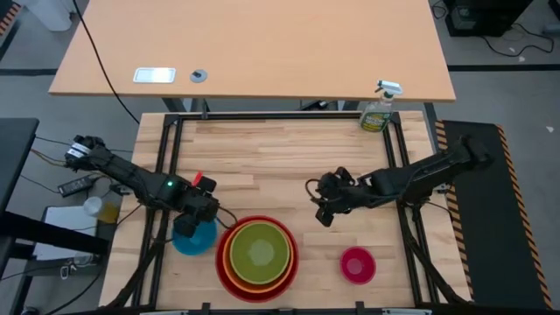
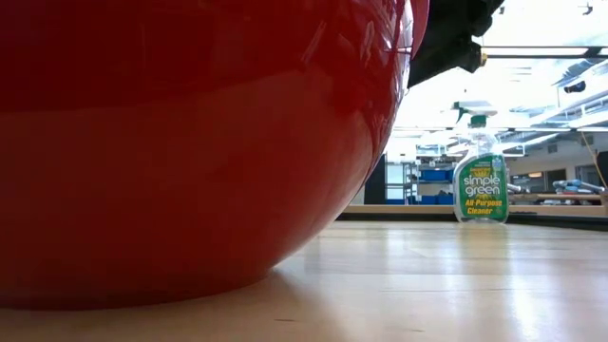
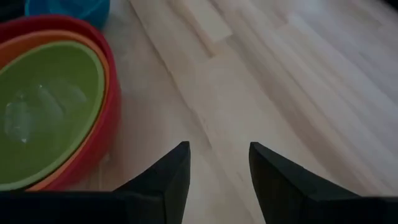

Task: Nest bowls inside each other
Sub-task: Stack the blue bowl on top of the green bowl

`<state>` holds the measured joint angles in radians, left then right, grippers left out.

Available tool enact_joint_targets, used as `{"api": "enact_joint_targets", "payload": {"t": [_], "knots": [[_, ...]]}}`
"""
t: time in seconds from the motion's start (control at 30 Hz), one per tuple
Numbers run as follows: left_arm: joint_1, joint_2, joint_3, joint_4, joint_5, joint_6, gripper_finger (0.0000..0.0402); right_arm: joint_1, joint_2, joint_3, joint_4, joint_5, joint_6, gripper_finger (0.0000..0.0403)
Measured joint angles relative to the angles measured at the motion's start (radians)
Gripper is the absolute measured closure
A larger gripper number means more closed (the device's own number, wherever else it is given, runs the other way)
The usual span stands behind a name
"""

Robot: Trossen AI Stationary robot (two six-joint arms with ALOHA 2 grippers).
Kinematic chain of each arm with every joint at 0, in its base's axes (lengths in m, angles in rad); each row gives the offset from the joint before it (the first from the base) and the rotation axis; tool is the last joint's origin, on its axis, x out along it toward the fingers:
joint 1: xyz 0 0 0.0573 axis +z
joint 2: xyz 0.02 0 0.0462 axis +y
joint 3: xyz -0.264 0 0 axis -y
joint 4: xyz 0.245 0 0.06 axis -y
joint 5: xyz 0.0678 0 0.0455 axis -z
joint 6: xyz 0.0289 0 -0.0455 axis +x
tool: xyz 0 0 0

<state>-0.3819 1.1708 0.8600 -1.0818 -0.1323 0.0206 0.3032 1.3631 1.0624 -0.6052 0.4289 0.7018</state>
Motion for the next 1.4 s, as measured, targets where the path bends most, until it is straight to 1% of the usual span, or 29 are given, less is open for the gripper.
{"api": "enact_joint_targets", "payload": {"t": [0.07, 0.13, 0.3, 0.47, 0.53, 0.57, 0.7, 0.77, 0.8, 0.93, 1.03, 1.13, 1.23, 1.4], "knots": [[0.015, 0.034, 0.000, 0.018, 0.047, 0.001, 0.0209, 0.008, -0.018, -0.022, 0.018, 0.028, -0.012, 0.0232], [0.022, 0.073, 0.000, 0.025, 0.073, 0.009, 0.0209, 0.013, -0.017, -0.027, 0.026, 0.035, -0.026, 0.0232], [0.025, 0.180, 0.000, 0.023, 0.072, 0.040, 0.0209, 0.014, 0.011, -0.030, 0.067, 0.026, -0.064, 0.0232], [0.026, 0.272, 0.000, 0.024, 0.047, 0.044, 0.0215, 0.015, 0.031, -0.030, 0.094, 0.017, -0.093, 0.0232], [0.023, 0.294, 0.000, 0.027, 0.046, 0.047, 0.0233, 0.015, 0.034, -0.029, 0.108, 0.016, -0.101, 0.0232], [0.019, 0.298, -0.001, 0.027, 0.046, 0.046, 0.0249, 0.015, 0.034, -0.029, 0.105, 0.015, -0.102, 0.0232], [0.015, 0.303, -0.001, 0.031, 0.048, 0.032, 0.0330, 0.015, 0.038, -0.029, 0.109, 0.013, -0.100, 0.0232], [0.014, 0.298, 0.003, 0.013, 0.068, 0.032, 0.0371, 0.015, 0.038, -0.029, 0.115, 0.004, -0.099, 0.0232], [0.014, 0.290, 0.006, 0.002, 0.078, 0.032, 0.0380, 0.015, 0.038, -0.029, 0.115, 0.001, -0.095, 0.0232], [0.014, 0.275, 0.023, -0.085, 0.067, 0.032, 0.0376, 0.015, 0.038, -0.029, 0.122, -0.004, -0.094, 0.0232], [0.008, 0.230, 0.056, -0.121, 0.033, 0.038, 0.0377, 0.015, 0.038, -0.029, 0.127, -0.004, -0.094, 0.0232], [0.007, 0.176, 0.088, -0.135, 0.031, 0.064, 0.0387, 0.015, 0.038, -0.029, 0.143, -0.004, -0.097, 0.0232], [0.015, 0.099, 0.121, -0.159, 0.092, 0.112, 0.0389, 0.015, 0.038, -0.028, 0.153, -0.004, -0.098, 0.0232], [0.051, 0.005, 0.143, -0.232, 0.181, 0.128, 0.0387, 0.016, 0.038, -0.028, 0.166, -0.009, -0.099, 0.0232]]}}
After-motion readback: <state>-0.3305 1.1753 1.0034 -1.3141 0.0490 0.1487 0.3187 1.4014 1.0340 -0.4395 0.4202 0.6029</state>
